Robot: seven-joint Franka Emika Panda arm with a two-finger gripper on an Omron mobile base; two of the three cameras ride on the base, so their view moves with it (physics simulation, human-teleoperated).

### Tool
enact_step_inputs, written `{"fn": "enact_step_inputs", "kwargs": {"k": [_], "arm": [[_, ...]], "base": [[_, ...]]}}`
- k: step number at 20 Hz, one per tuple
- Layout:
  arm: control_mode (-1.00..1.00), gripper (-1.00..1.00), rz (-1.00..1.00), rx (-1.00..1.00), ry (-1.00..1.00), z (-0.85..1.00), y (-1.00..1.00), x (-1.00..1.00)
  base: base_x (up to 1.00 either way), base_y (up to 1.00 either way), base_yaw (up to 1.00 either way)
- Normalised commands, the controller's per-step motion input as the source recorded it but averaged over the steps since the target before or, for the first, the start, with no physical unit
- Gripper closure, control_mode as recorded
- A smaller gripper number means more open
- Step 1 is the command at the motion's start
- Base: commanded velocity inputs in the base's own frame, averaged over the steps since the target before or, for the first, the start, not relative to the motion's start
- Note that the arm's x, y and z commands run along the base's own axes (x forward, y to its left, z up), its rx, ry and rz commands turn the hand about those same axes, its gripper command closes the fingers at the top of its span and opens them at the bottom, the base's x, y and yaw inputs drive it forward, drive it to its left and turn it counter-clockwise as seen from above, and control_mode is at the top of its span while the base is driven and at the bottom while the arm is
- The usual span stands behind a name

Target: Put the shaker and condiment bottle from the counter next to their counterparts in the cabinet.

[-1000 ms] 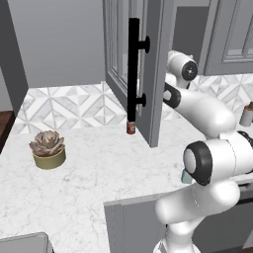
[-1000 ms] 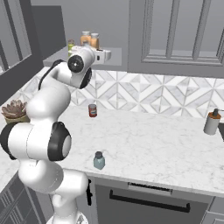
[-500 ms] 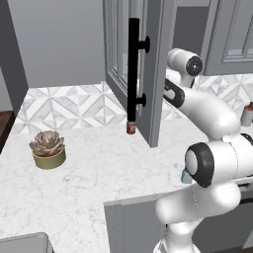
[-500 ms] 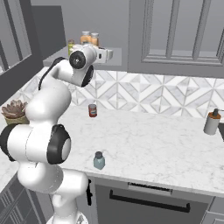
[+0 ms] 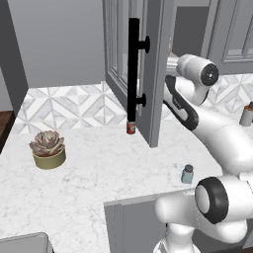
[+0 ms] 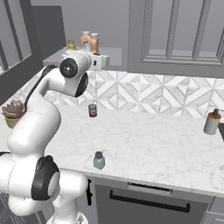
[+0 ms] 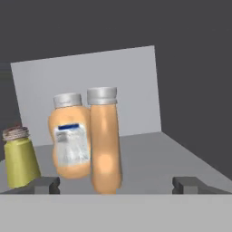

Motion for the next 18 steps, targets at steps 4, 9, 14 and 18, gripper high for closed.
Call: {"fn": "enact_step_inputs", "kwargs": {"k": [4,9,14,18], "arm": [[-1.00,-1.00,0.00,0.00,0.00,0.17,0.00,-0.98],[-1.00,-1.00,0.04,0.00,0.00,0.32,0.00,-0.87],[-1.00,-1.00,0.13,0.00,0.01,0.07,-0.07,-0.94],[-1.00,-1.00,0.18,0.00,0.00,-0.04,-0.30,-0.97]], "base": [[0.00,0.00,0.00],[0.00,0.00,0.00],[0.00,0.00,0.00],[0.00,0.00,0.00]]}}
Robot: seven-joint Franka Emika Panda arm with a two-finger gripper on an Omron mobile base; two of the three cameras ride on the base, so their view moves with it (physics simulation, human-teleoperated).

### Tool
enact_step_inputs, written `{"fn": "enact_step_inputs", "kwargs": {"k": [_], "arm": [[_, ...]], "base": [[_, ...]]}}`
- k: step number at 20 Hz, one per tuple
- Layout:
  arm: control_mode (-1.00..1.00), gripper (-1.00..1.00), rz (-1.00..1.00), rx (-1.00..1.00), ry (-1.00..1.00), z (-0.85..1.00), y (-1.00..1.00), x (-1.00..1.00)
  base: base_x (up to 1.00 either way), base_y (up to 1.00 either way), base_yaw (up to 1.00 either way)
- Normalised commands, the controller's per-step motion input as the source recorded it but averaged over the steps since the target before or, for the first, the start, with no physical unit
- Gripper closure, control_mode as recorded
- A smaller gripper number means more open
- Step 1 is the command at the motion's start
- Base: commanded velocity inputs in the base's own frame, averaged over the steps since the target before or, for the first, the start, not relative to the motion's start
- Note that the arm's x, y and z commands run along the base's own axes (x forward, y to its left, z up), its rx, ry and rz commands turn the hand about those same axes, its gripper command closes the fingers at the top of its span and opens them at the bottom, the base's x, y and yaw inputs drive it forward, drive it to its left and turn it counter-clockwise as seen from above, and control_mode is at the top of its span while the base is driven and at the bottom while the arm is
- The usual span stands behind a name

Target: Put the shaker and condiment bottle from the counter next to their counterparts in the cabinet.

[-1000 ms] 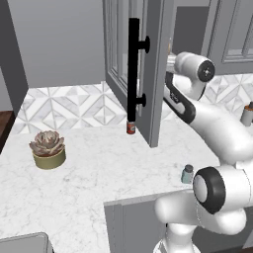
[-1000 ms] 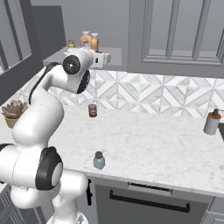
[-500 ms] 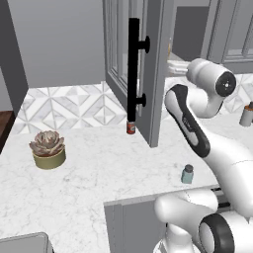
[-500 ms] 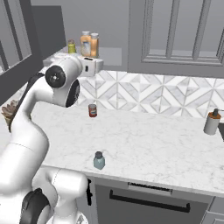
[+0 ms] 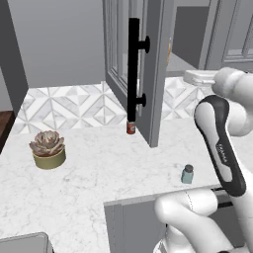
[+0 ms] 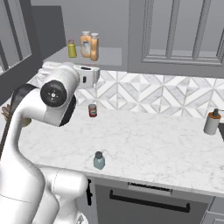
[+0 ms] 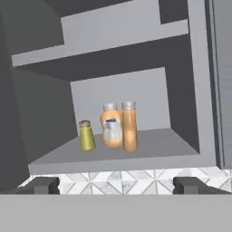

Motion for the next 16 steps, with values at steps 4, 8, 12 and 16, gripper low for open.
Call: {"fn": "enact_step_inputs", "kwargs": {"k": [4,8,12,16], "arm": [[-1.00,-1.00,0.18,0.00,0.00,-0.12,-0.49,-0.99],[-1.00,-1.00,0.18,0.00,0.00,-0.56,-0.37,-0.83],[-1.00,-1.00,0.14,-0.13,0.00,-1.00,-0.01,-0.24],[-1.00,-1.00,0.27,-0.18,-0.14,-0.89,0.00,0.01]], "base": [[0.00,0.00,0.00],[0.00,0.00,0.00],[0.00,0.00,0.00],[0.00,0.00,0.00]]}}
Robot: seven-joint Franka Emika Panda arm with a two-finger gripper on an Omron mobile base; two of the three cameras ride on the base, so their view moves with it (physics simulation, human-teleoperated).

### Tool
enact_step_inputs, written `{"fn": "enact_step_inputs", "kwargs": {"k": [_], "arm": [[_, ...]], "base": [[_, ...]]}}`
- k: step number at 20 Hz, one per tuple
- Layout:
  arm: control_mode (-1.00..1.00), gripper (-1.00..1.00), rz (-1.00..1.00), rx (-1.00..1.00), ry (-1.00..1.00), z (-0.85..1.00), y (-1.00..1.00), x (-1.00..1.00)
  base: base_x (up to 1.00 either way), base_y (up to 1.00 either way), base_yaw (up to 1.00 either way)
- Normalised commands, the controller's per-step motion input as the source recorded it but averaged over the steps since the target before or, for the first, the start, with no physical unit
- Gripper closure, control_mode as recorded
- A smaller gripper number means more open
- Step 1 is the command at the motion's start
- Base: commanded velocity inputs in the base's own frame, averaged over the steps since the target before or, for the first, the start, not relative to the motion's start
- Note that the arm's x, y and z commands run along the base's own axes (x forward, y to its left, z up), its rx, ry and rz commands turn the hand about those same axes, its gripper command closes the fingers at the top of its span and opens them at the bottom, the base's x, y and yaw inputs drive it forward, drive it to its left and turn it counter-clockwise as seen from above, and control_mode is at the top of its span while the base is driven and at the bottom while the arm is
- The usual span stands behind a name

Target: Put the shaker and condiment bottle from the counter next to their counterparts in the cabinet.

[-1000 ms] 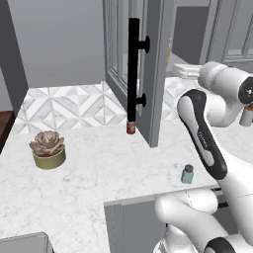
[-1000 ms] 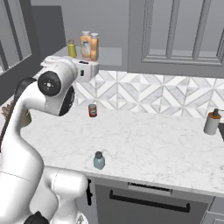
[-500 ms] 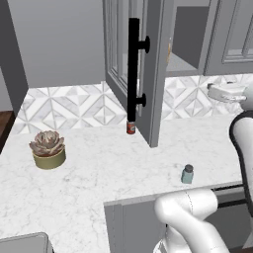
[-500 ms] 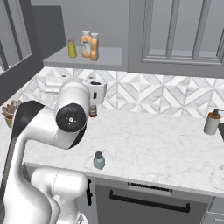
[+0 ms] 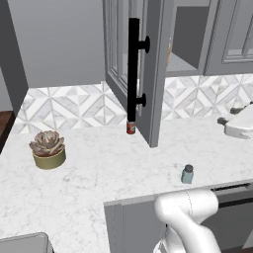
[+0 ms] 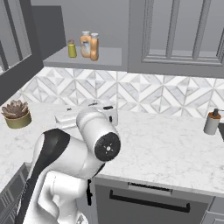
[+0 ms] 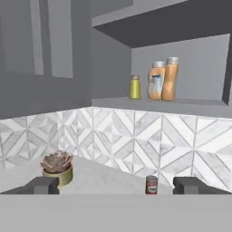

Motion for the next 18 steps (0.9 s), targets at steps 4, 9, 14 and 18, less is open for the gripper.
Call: {"fn": "enact_step_inputs", "kwargs": {"k": [4,9,14,18], "arm": [[-1.00,-1.00,0.28,-0.02,-0.15,-0.34,-0.11,0.00],[-1.00,-1.00,0.25,-0.16,-0.14,-0.74,-0.02,0.00],[-1.00,-1.00,0.19,-0.14,-0.03,-0.82,0.00,0.00],[-1.00,-1.00,0.15,-0.07,0.00,-0.64,0.00,0.00]], "base": [[0.00,0.00,0.00],[0.00,0.00,0.00],[0.00,0.00,0.00],[0.00,0.00,0.00]]}}
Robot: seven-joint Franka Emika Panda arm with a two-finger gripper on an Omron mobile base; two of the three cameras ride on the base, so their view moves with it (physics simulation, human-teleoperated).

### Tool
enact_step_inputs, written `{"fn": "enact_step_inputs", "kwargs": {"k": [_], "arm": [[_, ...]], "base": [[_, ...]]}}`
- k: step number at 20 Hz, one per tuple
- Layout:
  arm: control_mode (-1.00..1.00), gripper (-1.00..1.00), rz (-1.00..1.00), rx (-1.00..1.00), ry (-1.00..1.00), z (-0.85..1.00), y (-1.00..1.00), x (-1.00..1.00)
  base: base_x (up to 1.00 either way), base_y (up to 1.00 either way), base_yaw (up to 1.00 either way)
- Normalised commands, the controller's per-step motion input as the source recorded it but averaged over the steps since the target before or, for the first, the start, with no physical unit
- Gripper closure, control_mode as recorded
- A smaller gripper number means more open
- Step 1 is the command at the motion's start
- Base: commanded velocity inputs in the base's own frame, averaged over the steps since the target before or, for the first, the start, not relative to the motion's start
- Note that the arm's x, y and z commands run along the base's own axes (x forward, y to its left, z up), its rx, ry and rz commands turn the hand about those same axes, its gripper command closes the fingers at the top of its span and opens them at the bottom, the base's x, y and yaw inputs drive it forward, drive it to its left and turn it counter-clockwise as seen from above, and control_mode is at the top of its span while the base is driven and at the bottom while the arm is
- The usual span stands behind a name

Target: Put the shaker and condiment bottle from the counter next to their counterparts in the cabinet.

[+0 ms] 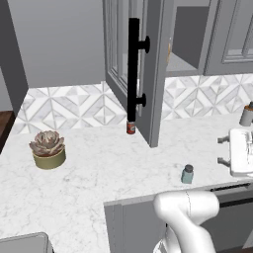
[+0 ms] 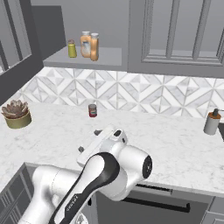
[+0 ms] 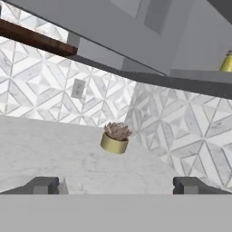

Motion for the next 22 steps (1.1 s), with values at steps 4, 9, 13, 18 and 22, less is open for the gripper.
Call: {"fn": "enact_step_inputs", "kwargs": {"k": [4,9,13,18,22], "arm": [[-1.00,-1.00,0.06,-0.02,0.02,-0.30,0.00,0.00],[-1.00,-1.00,0.01,-0.02,0.10,-0.39,0.00,0.06],[-1.00,-1.00,0.01,-0.04,0.24,-0.61,0.00,0.23],[-1.00,-1.00,0.01,0.00,0.16,-0.42,0.00,0.12],[-1.00,-1.00,0.03,0.00,0.18,-0.45,0.00,0.20]], "base": [[0.00,0.00,0.00],[0.00,0.00,0.00],[0.00,0.00,0.00],[0.00,0.00,0.00],[0.00,0.00,0.00]]}}
